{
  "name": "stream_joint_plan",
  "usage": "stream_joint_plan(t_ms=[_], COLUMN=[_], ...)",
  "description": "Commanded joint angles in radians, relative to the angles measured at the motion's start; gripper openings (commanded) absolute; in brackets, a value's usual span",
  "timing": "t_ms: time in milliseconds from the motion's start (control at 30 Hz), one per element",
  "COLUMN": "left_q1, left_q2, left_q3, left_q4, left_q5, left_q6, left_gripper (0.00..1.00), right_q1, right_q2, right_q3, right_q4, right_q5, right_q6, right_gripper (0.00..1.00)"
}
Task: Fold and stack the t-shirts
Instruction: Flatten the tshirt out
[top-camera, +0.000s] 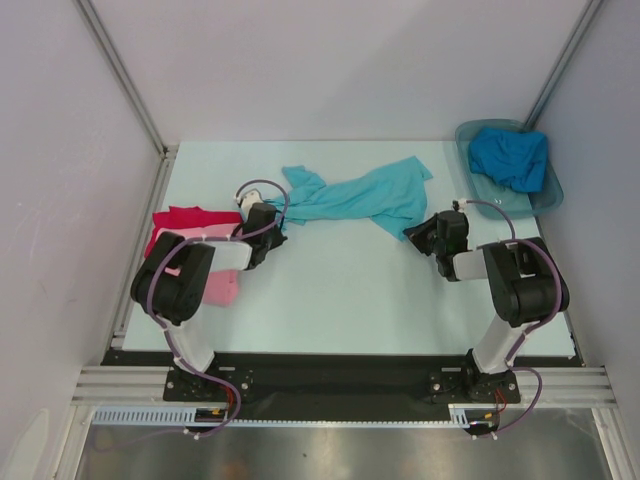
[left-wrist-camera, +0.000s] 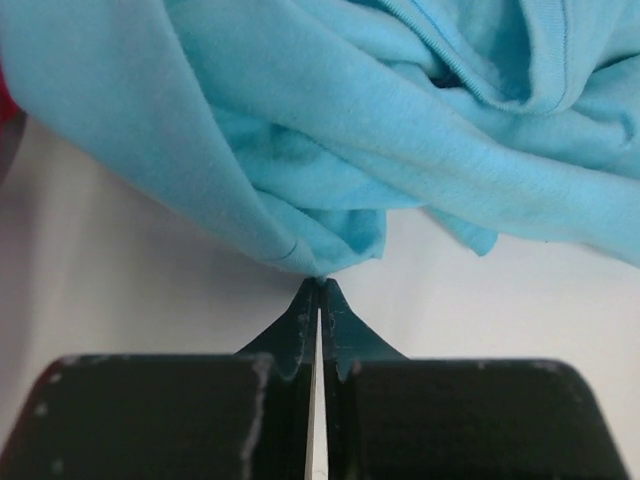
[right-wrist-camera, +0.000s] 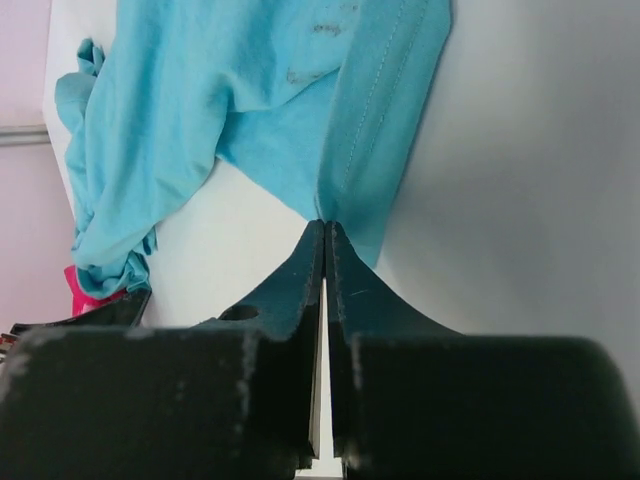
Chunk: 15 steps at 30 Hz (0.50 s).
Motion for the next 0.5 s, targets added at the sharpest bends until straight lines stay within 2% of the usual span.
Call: stream_joint_plan(t_ms=[0,267,467], left_q1=[0.005,0.003,0.000], left_q2=[-0.042,-0.196,-0.345], left_q3=[-0.022,-0.005,0.073], left_q4=[-0.004,-0.145,-0.378], left_q5=[0.001,-0.051,-0.091], left_q6=[-0.010,-0.008,-0.008], left_gripper=[0.01,0.00,0.00], right_q1=[-0.002,-0.011,-0.049], right_q2=[-0.052,-0.173,-0.336], right_q3=[-0.008,0.000,0.006], right_q4=[0.000,-0.094,-0.276], right_q5=[0.020,0.058,0.084], right_q6=[-0.006,-0.009,-0.006], right_gripper=[0.00,0.00,0.00])
